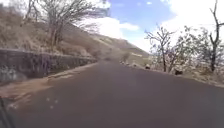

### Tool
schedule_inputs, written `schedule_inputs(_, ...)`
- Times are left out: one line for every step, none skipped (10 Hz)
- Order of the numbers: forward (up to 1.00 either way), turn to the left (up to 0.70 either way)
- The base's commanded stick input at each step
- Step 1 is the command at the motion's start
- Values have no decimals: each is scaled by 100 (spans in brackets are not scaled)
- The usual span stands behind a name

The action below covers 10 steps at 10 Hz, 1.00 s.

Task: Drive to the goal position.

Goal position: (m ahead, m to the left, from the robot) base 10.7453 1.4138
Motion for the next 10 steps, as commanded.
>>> schedule_inputs(70, 0)
schedule_inputs(70, 0)
schedule_inputs(70, 0)
schedule_inputs(70, 0)
schedule_inputs(70, 0)
schedule_inputs(70, 0)
schedule_inputs(70, 0)
schedule_inputs(70, 0)
schedule_inputs(70, 20)
schedule_inputs(70, 29)
